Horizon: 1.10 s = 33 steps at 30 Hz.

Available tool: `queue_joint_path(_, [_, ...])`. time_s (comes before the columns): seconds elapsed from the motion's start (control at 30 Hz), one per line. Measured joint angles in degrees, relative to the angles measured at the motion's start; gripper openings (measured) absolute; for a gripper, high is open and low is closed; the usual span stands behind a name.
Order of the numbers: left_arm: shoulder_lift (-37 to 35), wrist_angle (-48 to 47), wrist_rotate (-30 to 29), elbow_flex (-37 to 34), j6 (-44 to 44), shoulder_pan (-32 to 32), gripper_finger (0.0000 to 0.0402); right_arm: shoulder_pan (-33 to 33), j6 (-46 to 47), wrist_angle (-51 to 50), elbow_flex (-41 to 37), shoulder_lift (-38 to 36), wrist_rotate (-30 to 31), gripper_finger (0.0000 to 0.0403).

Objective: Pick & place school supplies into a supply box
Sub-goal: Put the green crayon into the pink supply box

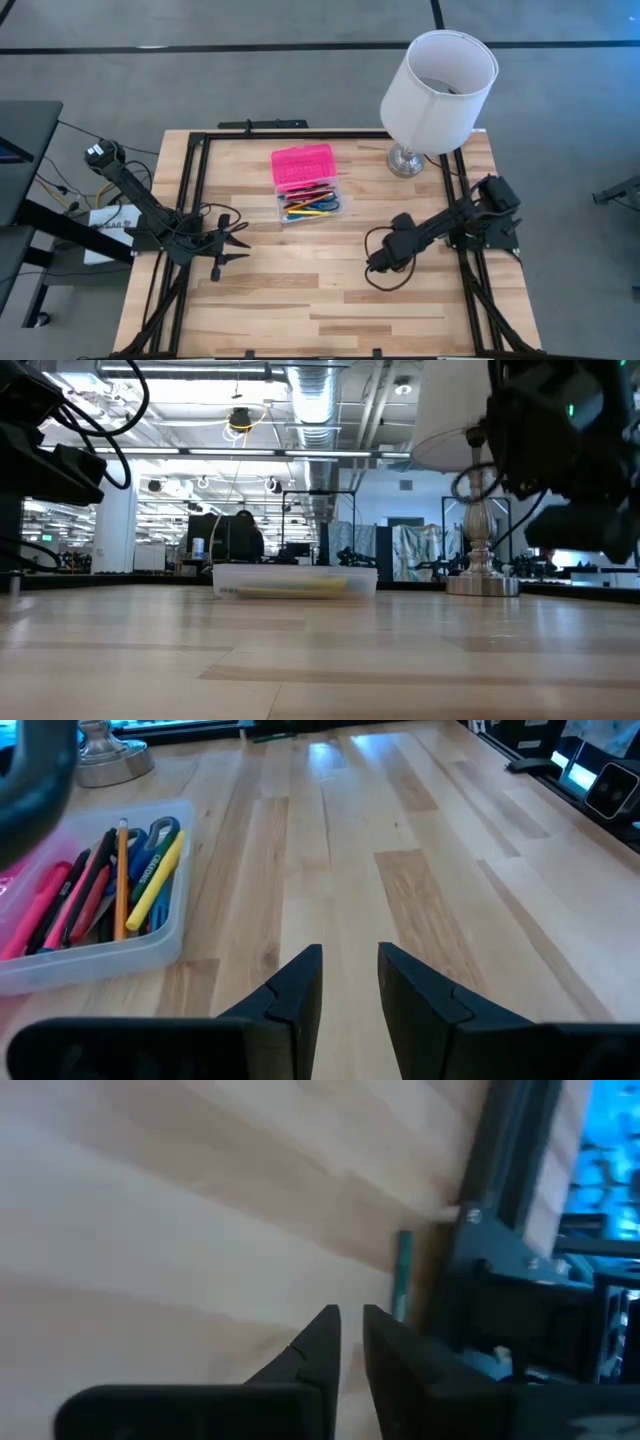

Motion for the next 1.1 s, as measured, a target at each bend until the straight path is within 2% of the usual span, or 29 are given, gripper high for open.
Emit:
queue_joint_path(0.17, [0.0,0.0,0.2,0.0,-0.8,0.0,0.0096,-1.6,-0.3,0.6,-4.2,0.0,-1.4,0.0075])
queue_joint_path(0.37, [0.0,0.0,0.2,0.0,-1.2,0.0,0.0096,-2.9,-5.9,5.0,-8.8,-0.1,-4.4,0.0097])
queue_joint_path(0.53, [0.0,0.0,0.3,0.0,-1.3,0.0,0.0096,-4.2,-9.2,10.2,-12.5,-0.1,-4.5,0.0097])
queue_joint_path(0.9, [0.0,-0.1,0.2,0.0,-1.3,0.0,0.0096,-6.2,-10.5,11.2,-16.9,-3.1,-5.0,0.0097])
queue_joint_path(1.1, [0.0,-0.1,0.2,0.0,-1.4,0.0,0.0096,-6.6,-10.1,10.9,-17.4,-6.1,-4.1,0.0065])
